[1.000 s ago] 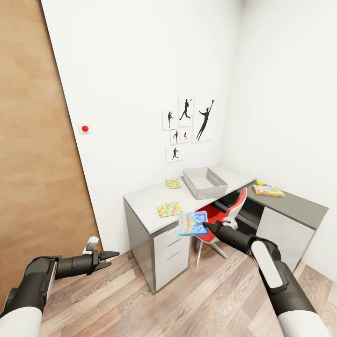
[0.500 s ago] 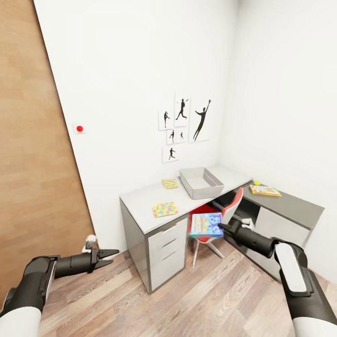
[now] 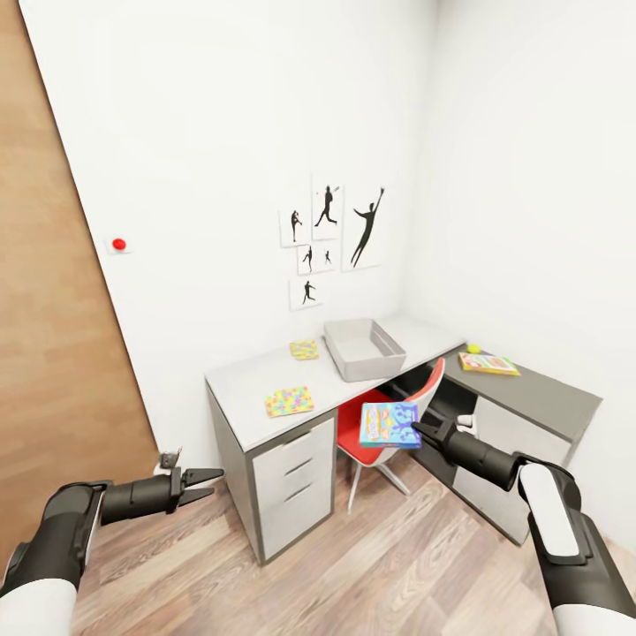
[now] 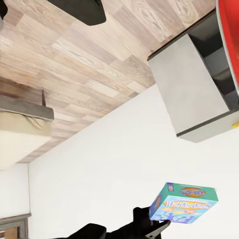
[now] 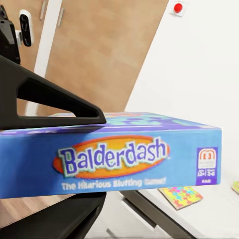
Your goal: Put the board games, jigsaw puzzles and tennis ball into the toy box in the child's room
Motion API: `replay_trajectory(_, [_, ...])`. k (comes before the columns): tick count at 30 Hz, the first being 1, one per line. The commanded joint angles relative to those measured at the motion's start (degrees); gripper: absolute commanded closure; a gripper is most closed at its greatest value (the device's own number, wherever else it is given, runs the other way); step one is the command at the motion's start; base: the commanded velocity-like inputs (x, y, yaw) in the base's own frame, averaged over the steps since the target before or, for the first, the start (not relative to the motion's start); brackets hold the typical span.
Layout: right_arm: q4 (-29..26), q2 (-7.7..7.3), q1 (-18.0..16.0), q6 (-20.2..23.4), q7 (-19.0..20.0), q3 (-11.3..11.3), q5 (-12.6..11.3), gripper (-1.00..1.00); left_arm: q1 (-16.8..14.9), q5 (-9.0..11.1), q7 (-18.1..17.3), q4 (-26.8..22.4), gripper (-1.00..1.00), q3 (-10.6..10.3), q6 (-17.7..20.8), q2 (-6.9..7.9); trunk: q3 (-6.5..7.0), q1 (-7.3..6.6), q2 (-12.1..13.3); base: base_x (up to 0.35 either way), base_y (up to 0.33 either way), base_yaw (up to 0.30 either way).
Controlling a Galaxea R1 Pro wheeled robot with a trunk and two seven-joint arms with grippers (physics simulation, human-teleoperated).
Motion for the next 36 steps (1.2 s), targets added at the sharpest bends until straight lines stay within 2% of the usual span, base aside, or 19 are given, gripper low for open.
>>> replay_trajectory(1, [0.02, -0.01, -0.03, 0.24, 0.59, -0.14, 0.13, 1.0, -0.03, -0.59, -0.51, -0.04, -1.0, 0.1, 0.61, -0.04, -0.02, 0.05, -0.04, 0.243, -0.202, 0.0])
replay_trajectory(11, [0.04, 0.12, 0.07, 0.03, 0.53, -1.17, 0.16, 1.0, -0.03, -0.58, -0.29, -0.08, -1.0, -0.16, 0.6, -0.14, -0.14, 0.05, -0.04, 0.222, -0.222, 0.0])
replay_trajectory(20, [0.41, 0.44, 0.07, -1.51, 0.47, -1.18, 0.22, 1.0, -0.03, -0.58, -0.27, -0.05, -1.0, -0.22, 0.66, -0.14, -0.15, 0.05, -0.04, 0.202, -0.223, 0.0])
replay_trajectory(36, [1.53, 0.46, 0.07, -1.8, 0.46, -1.18, 0.38, 1.0, -0.03, -0.62, -0.14, -0.05, -1.0, -0.19, 0.67, -0.22, -0.15, 0.05, -0.04, 0.209, -0.205, 0.0])
